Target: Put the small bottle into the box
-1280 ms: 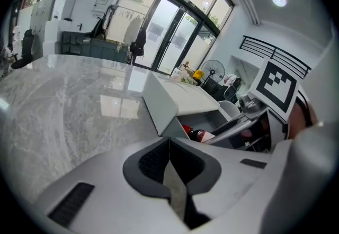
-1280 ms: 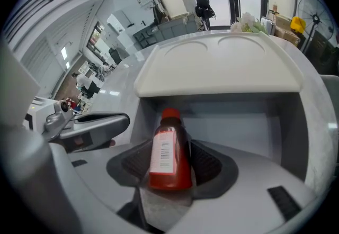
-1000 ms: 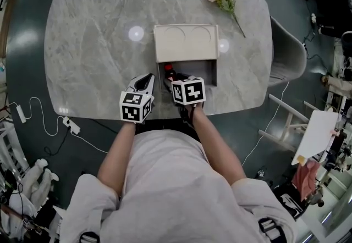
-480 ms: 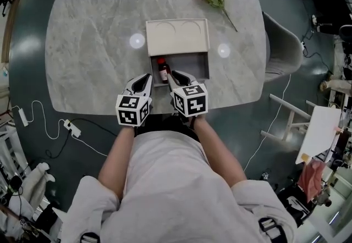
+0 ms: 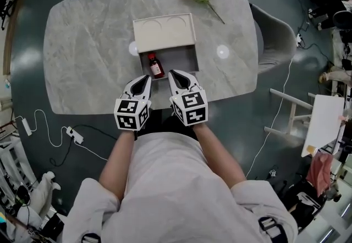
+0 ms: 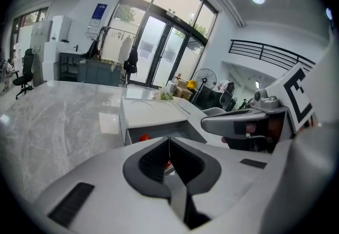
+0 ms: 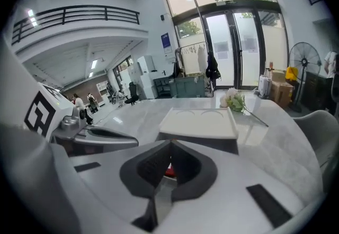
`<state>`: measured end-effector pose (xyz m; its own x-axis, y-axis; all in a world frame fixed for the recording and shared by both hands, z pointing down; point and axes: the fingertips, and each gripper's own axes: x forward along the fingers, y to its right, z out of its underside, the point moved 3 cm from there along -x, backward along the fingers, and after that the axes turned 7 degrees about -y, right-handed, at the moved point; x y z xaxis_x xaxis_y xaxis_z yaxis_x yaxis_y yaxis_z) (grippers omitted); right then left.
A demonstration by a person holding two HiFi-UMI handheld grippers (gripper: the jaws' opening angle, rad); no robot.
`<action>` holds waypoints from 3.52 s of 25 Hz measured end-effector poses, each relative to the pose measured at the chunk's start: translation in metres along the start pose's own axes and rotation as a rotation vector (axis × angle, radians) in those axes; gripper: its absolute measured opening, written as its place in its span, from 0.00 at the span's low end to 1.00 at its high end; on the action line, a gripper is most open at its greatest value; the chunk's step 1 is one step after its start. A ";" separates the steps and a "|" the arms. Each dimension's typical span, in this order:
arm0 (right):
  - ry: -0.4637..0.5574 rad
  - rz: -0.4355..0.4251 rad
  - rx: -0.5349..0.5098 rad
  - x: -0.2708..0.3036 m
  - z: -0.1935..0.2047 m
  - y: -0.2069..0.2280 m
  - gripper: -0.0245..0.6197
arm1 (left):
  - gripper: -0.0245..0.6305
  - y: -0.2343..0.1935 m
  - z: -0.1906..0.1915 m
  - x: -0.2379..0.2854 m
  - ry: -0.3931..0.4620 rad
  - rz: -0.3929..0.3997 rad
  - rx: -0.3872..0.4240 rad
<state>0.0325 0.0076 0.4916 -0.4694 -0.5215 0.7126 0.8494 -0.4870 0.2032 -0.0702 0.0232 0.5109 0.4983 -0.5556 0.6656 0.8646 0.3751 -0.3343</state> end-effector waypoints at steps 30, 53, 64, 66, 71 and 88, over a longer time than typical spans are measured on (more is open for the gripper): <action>0.502 0.166 -0.147 -0.184 -0.094 0.048 0.08 | 0.07 0.124 -0.132 -0.091 0.434 -0.072 0.183; 0.767 0.185 -0.243 -0.259 -0.157 0.044 0.08 | 0.07 0.131 -0.194 -0.159 0.659 -0.145 0.233; 0.764 0.167 -0.242 -0.259 -0.160 0.034 0.08 | 0.07 0.127 -0.192 -0.167 0.677 -0.158 0.237; 0.758 0.168 -0.244 -0.258 -0.158 0.032 0.08 | 0.07 0.127 -0.189 -0.168 0.676 -0.159 0.235; 0.749 0.160 -0.260 -0.257 -0.158 0.028 0.08 | 0.07 0.131 -0.191 -0.170 0.682 -0.160 0.250; 0.784 0.163 -0.288 -0.261 -0.161 0.020 0.08 | 0.07 0.138 -0.188 -0.171 0.680 -0.144 0.262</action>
<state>0.1327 0.0211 0.2017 -0.4683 -0.8832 0.0252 0.8761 -0.4679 -0.1164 -0.0241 0.0308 0.2252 0.3842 -0.9175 0.1027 0.9232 0.3812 -0.0482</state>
